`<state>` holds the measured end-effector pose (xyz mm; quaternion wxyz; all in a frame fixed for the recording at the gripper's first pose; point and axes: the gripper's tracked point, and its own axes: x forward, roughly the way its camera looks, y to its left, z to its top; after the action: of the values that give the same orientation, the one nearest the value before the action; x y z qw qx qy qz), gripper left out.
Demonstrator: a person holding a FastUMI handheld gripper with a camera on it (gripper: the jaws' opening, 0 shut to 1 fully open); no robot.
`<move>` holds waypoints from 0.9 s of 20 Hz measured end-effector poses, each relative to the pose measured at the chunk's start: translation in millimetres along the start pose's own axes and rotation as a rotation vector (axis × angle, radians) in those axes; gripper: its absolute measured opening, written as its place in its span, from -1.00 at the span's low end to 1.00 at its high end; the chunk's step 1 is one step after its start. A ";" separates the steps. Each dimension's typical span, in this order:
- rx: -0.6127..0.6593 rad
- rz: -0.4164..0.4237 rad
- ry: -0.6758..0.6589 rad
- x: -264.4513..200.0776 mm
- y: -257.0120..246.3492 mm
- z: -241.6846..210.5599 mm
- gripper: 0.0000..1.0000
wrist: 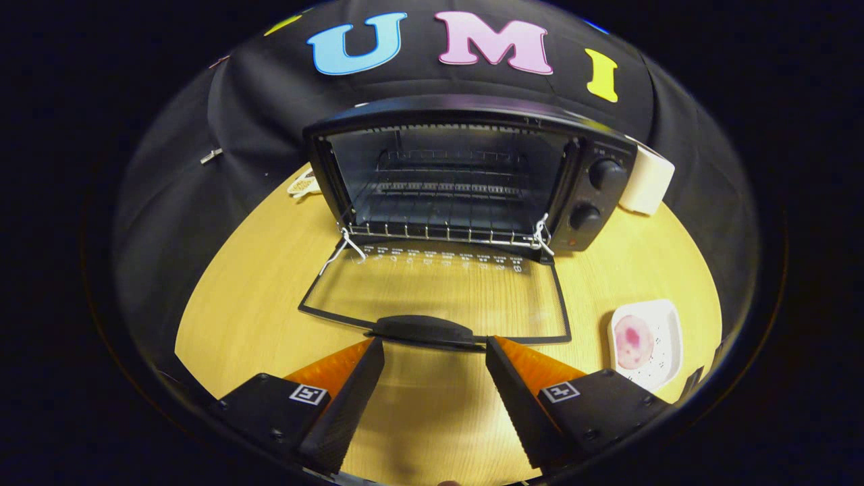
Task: Open the toaster oven, put the food inside, and close the toaster oven door.
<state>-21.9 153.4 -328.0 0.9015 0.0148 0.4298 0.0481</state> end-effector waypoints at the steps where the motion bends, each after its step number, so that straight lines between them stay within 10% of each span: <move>1: -0.004 0.001 -0.002 -1.3 -3.4 -1.2 0.96; 18: -0.036 -0.013 -0.076 -76.6 -143.5 32.3 0.96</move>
<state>-34.2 3.5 -258.1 0.9176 -0.0023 0.3944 0.0496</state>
